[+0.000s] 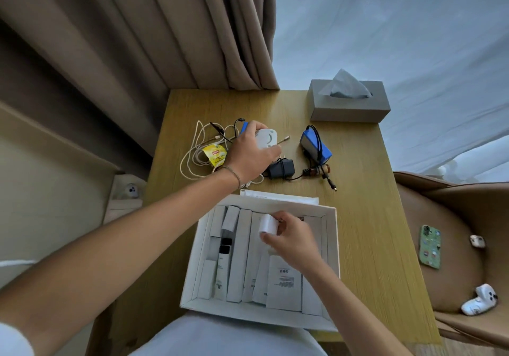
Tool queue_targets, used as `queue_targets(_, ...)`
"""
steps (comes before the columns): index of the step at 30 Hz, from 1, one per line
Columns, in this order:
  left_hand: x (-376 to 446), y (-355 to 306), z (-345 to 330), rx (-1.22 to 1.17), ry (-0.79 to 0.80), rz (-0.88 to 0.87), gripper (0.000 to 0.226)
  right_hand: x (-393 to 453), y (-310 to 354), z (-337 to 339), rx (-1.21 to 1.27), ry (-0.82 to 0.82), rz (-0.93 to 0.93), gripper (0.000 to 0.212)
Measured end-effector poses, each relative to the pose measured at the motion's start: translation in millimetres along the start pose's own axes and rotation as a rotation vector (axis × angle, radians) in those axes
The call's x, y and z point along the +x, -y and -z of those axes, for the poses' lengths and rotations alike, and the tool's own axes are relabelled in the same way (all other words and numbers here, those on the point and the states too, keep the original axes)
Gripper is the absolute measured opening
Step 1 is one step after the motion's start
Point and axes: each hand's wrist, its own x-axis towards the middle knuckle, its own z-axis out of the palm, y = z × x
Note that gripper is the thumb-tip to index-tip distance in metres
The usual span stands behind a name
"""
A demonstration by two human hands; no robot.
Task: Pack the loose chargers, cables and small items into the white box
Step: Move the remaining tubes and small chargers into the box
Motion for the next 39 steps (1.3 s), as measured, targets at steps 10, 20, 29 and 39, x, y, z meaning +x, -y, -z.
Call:
queue_targets(10, -64, 20, 22, -0.212, 0.0, 0.059, 0.029, 25, -11, -45, -0.352, -0.199, -0.016, 0.049)
queue_targets(20, -129, 75, -4, 0.115, 0.332, 0.162, 0.033, 19, -10, -29, -0.12, -0.135, -0.039, 0.017)
queue_targets(29, -137, 120, -46, 0.256, 0.53, 0.172, 0.024, -7, -10, 0, 0.001, -0.13, -0.056, 0.019)
queue_targets(39, -145, 126, -71, 0.511, 0.604, -0.016, 0.028, -21, 3, 12, 0.063, -0.164, -0.013, 0.017)
